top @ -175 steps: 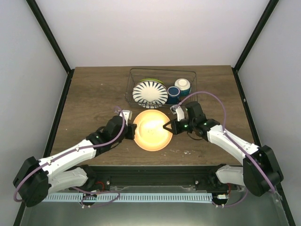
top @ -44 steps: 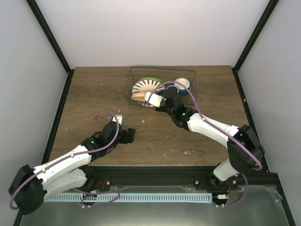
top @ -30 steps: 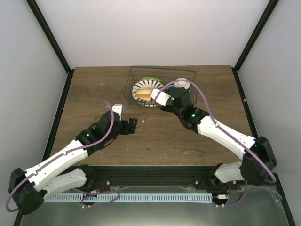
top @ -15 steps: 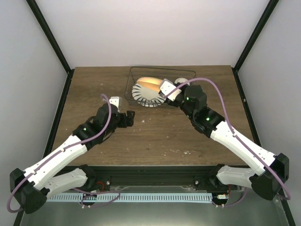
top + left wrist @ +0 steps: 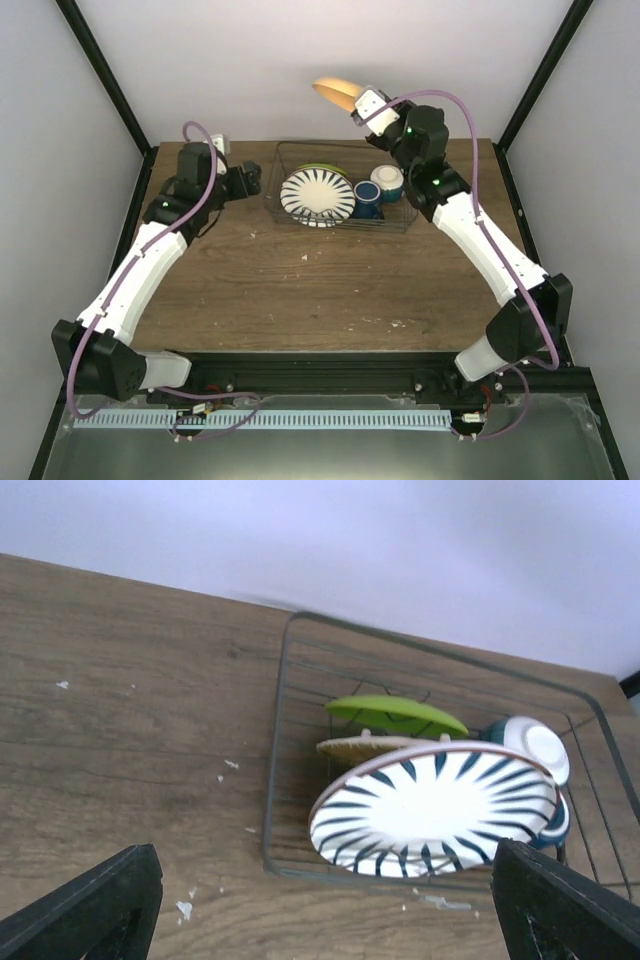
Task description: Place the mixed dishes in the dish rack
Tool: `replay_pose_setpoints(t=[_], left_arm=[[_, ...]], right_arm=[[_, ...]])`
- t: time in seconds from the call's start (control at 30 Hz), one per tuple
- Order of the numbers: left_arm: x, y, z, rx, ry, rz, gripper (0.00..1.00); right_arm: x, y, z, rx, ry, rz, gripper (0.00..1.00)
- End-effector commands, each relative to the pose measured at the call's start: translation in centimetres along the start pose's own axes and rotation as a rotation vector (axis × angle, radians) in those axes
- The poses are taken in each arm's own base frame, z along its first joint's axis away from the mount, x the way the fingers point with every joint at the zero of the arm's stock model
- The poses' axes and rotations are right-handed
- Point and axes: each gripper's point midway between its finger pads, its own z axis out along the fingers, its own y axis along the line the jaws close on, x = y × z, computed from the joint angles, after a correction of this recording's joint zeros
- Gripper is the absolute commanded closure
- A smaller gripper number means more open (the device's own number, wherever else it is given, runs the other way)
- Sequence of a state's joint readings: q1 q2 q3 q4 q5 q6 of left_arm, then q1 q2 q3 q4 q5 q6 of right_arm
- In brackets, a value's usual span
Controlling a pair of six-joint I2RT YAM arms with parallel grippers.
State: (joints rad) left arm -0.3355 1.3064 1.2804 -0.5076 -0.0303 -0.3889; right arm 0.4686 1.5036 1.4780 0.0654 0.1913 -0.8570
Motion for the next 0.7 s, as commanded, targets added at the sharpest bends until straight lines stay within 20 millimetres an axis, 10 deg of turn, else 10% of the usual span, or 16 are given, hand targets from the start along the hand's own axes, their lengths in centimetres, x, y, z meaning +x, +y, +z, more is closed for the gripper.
replay_pose_setpoints(t=[0.0, 0.67], left_arm=[[-0.6, 0.9, 0.4, 0.013, 0.038, -0.020, 0.09], [-0.4, 3.1, 1.7, -0.033, 0.010, -0.012, 0.09]], right_arm=[[-1.9, -2.1, 1.1, -0.009, -0.120, -0.011, 0.99], [1.9, 8.3, 2.4, -0.451, -0.150, 0.029, 0.99]])
